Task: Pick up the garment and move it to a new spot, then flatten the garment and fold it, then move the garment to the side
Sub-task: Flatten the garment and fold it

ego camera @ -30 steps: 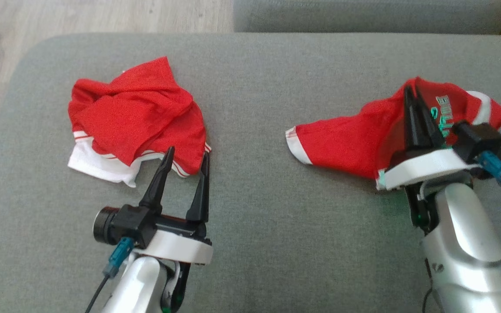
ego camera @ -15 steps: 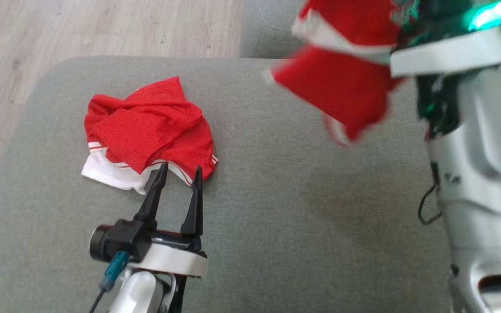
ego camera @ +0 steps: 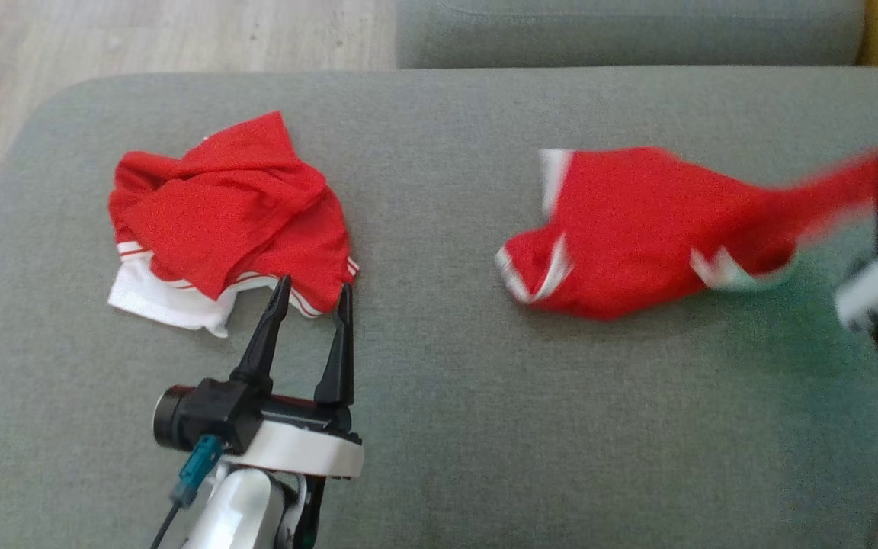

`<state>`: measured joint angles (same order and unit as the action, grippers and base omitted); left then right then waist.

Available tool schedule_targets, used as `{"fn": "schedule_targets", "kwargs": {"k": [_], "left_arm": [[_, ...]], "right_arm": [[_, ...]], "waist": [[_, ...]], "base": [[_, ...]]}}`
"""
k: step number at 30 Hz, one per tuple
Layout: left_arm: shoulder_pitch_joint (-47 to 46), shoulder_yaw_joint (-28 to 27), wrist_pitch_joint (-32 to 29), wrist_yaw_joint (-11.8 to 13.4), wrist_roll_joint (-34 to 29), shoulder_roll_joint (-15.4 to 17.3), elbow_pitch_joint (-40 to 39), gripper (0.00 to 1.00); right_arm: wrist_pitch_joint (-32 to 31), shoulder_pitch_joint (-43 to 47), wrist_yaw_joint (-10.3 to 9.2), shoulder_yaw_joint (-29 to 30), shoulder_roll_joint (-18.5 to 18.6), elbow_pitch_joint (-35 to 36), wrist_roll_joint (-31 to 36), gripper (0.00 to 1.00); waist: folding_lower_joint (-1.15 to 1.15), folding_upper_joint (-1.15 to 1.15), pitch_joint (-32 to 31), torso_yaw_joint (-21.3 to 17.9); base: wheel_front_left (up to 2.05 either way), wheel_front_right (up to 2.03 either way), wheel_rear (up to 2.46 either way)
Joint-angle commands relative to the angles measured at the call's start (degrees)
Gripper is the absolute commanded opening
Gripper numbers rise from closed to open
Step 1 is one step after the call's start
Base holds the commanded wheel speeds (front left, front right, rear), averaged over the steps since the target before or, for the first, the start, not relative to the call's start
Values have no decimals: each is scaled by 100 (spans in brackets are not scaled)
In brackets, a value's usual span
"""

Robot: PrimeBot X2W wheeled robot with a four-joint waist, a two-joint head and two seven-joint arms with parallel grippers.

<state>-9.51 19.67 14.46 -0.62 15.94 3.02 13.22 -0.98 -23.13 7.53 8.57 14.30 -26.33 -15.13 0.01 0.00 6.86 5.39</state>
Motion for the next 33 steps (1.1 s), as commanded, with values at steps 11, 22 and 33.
{"fn": "schedule_targets", "kwargs": {"k": [11, 22, 33], "left_arm": [[-347, -215, 53, -66, -112, -11, -126, 100], [-169, -206, 53, -56, -60, -13, -181, 100], [-229, -105, 53, -37, -13, -13, -234, 100]], "right_arm": [[716, -287, -4, 862, -528, 149, 1103, 100], [1508, 1114, -4, -90, -1137, 1580, 616, 100], [1451, 1226, -4, -525, -1141, 1704, 506, 100]], "waist": [[-1, 0, 40, -357], [-1, 0, -241, -527], [-1, 0, 20, -311]], "base": [[0, 0, 0], [0, 0, 0], [0, 0, 0]]}}
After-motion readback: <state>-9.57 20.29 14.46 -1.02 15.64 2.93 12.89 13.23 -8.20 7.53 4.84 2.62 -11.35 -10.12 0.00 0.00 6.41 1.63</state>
